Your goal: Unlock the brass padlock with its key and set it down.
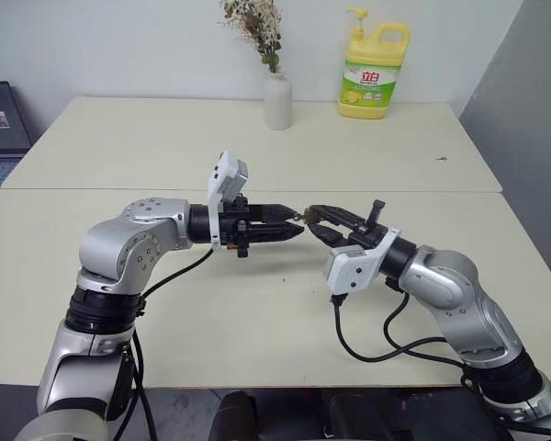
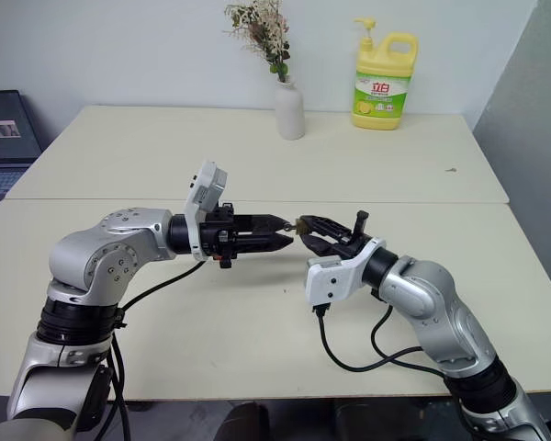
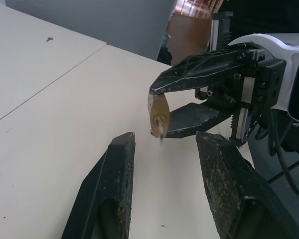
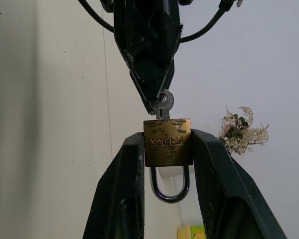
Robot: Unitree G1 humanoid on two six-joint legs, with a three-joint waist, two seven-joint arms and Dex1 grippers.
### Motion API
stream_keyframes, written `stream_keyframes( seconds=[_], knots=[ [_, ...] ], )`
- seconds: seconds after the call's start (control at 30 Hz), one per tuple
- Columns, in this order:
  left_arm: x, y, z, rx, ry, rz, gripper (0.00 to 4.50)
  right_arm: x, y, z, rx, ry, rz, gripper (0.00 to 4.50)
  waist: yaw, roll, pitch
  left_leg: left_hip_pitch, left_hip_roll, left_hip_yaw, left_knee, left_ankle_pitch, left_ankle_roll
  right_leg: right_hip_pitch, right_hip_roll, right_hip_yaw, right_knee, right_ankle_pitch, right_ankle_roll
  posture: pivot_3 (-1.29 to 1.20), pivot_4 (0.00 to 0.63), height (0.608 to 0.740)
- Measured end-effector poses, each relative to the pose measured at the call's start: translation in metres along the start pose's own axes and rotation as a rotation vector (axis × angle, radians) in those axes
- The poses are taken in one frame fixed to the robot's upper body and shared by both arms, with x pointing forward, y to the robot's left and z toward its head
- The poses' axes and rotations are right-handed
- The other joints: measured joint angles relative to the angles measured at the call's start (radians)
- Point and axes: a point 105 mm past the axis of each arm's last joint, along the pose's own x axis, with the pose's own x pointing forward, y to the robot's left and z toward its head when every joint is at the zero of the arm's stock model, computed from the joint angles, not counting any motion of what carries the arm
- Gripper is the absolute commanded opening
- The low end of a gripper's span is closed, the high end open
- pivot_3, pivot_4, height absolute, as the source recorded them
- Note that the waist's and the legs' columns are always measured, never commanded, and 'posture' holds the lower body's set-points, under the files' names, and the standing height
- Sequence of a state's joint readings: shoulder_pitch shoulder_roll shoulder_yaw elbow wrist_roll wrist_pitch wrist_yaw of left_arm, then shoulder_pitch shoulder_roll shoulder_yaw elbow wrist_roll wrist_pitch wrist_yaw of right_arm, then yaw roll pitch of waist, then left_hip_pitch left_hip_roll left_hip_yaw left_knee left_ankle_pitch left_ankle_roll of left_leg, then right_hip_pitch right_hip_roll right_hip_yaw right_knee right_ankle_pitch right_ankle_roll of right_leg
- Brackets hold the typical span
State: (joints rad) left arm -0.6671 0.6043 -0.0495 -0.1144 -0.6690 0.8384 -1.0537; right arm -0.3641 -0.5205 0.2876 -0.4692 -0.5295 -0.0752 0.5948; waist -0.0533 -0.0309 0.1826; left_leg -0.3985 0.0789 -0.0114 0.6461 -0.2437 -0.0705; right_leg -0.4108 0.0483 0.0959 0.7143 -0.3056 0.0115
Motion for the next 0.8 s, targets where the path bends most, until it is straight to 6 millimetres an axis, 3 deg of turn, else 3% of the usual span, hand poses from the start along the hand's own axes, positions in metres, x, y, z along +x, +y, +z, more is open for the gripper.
stream_keyframes(
  seconds=[0.27, 0.37, 0.53, 0.8],
  knots=[
    [0.0018, 0.0043, 0.0011, -0.014, -0.011, 0.013, 2.03, -0.0003, 0.0015, -0.0005, 0.004, 0.003, 0.008, 0.94, 0.0, 0.0, 0.0, 0.0, 0.0, 0.0, 0.0, 0.0, 0.0, 0.0, 0.0, 0.0, 0.0, 0.0, 0.0, 0.0, 0.15, 0.74],
    [0.002, 0.0043, 0.0009, -0.016, -0.012, 0.011, 1.44, -0.0004, 0.0022, -0.0007, 0.006, 0.004, 0.013, 0.94, 0.0, 0.0, 0.0, 0.0, 0.0, 0.0, 0.0, 0.0, 0.0, 0.0, 0.0, 0.0, 0.0, 0.0, 0.0, 0.0, 0.15, 0.74],
    [0.0022, 0.003, 0.0008, -0.018, -0.013, -0.002, 0.0, -0.0004, 0.0026, -0.0009, 0.007, 0.005, 0.016, 0.94, 0.0, 0.0, 0.0, 0.0, 0.0, 0.0, 0.0, 0.0, 0.0, 0.0, 0.0, 0.0, 0.0, 0.0, 0.0, 0.0, 0.15, 0.74],
    [0.0033, 0.0024, 0.0005, -0.008, -0.012, -0.009, 0.0, -0.0009, 0.0031, -0.0016, 0.009, 0.008, 0.018, 0.94, 0.0, 0.0, 0.0, 0.0, 0.0, 0.0, 0.0, 0.0, 0.0, 0.0, 0.0, 0.0, 0.0, 0.0, 0.0, 0.0, 0.15, 0.74]
  ],
)
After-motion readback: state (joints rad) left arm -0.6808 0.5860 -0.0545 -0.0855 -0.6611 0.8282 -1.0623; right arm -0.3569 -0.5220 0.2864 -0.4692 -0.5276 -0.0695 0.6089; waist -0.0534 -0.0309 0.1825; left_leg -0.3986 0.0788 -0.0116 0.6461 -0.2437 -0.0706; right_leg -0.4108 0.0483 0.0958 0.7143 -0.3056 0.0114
